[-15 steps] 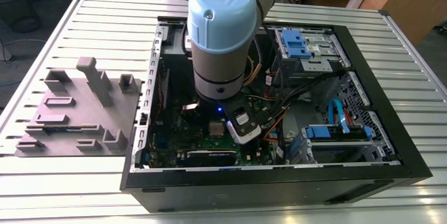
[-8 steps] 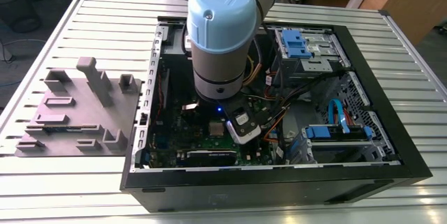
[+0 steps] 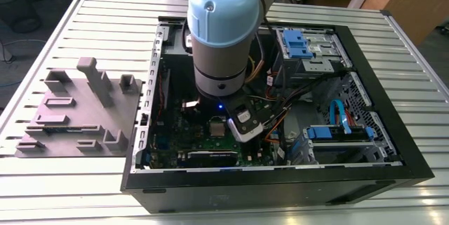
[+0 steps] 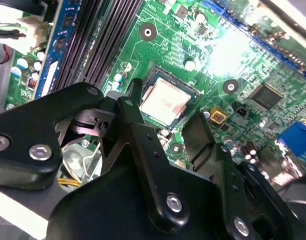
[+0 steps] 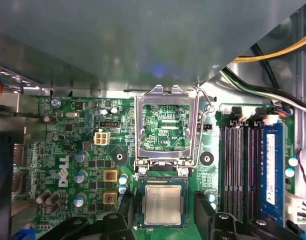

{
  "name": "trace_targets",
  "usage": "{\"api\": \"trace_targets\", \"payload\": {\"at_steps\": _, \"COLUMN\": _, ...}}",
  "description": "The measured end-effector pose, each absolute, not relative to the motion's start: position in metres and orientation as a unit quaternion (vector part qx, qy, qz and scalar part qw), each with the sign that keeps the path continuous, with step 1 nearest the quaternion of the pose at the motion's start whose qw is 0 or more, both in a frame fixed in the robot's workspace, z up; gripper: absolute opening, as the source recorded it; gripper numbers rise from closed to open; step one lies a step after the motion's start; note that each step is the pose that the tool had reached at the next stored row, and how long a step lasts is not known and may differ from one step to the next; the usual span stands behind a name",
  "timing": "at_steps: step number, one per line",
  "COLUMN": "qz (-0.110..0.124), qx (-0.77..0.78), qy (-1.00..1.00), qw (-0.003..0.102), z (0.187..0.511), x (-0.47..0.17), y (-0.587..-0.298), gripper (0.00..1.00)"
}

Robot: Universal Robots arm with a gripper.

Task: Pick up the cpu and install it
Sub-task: 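Place the cpu into insertion slot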

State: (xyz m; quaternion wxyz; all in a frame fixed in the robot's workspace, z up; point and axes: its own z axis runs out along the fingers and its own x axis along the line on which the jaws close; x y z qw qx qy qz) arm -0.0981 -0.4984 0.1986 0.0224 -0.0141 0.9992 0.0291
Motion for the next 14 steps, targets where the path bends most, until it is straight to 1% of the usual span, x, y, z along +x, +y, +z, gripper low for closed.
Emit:
{"api": "trace_targets", "payload": {"at_steps": 9, "qz": 0.029, "qx": -0.014, "qy": 0.999, "qw": 0.022, "z": 0.2018, "x": -0.0981, "y": -0.4984, "gripper": 0.58}}
{"api": "trace_targets", "payload": {"at_steps": 10, "qz": 0.029, "qx": -0.014, "qy": 0.999, "qw": 0.022, "z": 0.2019, "x": -0.0981, "y": -0.4984, "gripper": 0.52}}
{"api": "trace_targets", "payload": {"at_steps": 11, "qz": 0.029, "qx": -0.014, "qy": 0.999, "qw": 0.022, "z": 0.2021, "x": -0.0981, "y": -0.4984, "gripper": 0.52}}
{"api": "trace_targets", "payload": {"at_steps": 13, "qz": 0.029, "qx": -0.014, "qy": 0.999, "qw": 0.022, "z": 0.2024, "x": -0.0981, "y": -0.4984, "gripper": 0.40}}
{"api": "trace_targets", "payload": {"at_steps": 14, "qz": 0.029, "qx": -0.014, "qy": 0.999, "qw": 0.022, "z": 0.2025, "x": -0.0981, "y": -0.4984, "gripper": 0.40}}
